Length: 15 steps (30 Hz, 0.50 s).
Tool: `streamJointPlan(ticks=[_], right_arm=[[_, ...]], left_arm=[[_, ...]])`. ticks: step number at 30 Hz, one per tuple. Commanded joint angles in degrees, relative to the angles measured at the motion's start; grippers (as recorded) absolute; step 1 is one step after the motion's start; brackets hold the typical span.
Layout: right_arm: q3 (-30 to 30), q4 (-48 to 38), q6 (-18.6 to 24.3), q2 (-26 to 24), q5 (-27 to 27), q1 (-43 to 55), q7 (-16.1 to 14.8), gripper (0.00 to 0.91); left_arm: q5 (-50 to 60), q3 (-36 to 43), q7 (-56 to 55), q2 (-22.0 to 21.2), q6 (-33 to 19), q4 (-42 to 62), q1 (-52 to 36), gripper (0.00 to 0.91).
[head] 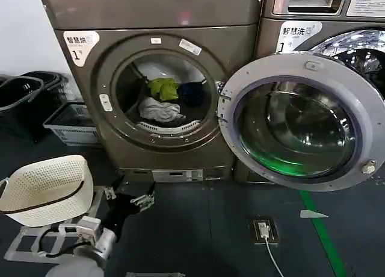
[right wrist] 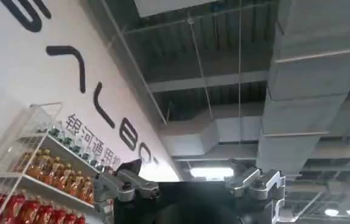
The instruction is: Grasp the clothes from the dryer.
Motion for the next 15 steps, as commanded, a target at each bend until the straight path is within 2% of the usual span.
streamJointPlan(ticks=[1, 15], right_arm=[[0.0, 0.1, 0.1, 0.0, 0.1, 0.0, -0.1, 0.907], [0.8, -0.2, 0.2, 0.1, 0.4, -0.5, -0.9, 0.907]], left_arm=[[0.2, 0.8, 0.2, -0.1, -0.6, 0.3, -0.2, 0.907], [0.1, 1.0, 0.5, -0.2, -0.8, 0.0, -0.5, 0.907]])
